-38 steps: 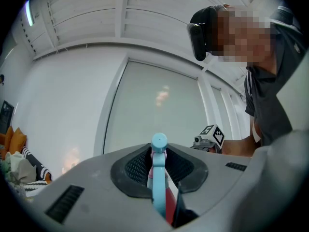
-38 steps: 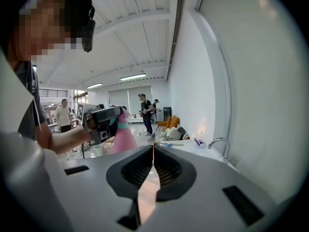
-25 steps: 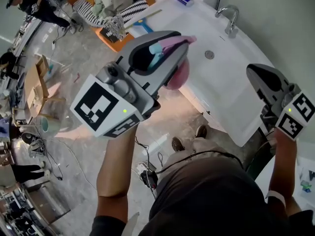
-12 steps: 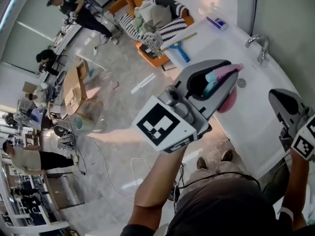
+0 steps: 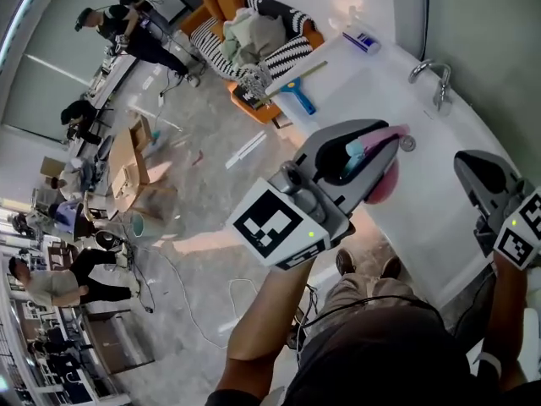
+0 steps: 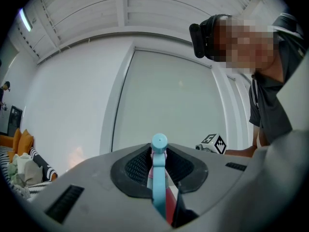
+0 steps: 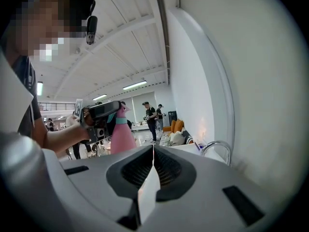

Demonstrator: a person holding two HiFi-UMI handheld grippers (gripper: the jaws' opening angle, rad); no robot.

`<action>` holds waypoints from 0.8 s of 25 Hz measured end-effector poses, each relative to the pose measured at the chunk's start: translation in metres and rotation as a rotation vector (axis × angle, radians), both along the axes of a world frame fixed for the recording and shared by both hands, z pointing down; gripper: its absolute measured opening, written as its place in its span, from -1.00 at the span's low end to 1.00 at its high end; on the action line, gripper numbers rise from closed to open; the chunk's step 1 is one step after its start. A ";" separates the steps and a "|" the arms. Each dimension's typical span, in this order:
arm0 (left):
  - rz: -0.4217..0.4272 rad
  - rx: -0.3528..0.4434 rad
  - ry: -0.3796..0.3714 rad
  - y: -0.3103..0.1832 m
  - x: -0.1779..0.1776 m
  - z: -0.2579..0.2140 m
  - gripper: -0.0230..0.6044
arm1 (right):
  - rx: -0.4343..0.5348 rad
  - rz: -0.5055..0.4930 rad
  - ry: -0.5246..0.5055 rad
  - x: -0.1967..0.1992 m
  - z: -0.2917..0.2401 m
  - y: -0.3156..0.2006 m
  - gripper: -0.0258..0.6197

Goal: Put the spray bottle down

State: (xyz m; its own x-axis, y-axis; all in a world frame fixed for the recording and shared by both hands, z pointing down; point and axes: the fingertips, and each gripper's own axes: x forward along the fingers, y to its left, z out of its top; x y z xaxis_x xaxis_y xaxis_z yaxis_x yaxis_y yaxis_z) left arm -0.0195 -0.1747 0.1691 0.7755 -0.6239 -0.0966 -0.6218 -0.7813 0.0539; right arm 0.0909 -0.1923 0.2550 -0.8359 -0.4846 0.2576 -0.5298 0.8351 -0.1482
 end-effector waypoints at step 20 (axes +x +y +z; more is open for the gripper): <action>0.128 0.090 0.031 -0.032 -0.067 -0.005 -0.72 | 0.066 0.152 0.102 -0.060 -0.007 0.006 -0.89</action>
State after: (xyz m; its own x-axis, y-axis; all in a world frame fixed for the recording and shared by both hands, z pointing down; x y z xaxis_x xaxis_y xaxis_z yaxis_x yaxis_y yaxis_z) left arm -0.0862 -0.2063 0.1636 0.8439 -0.5081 -0.1724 -0.5161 -0.8565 -0.0021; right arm 0.0313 -0.1863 0.2476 -0.7227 -0.6222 0.3008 -0.6603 0.7502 -0.0348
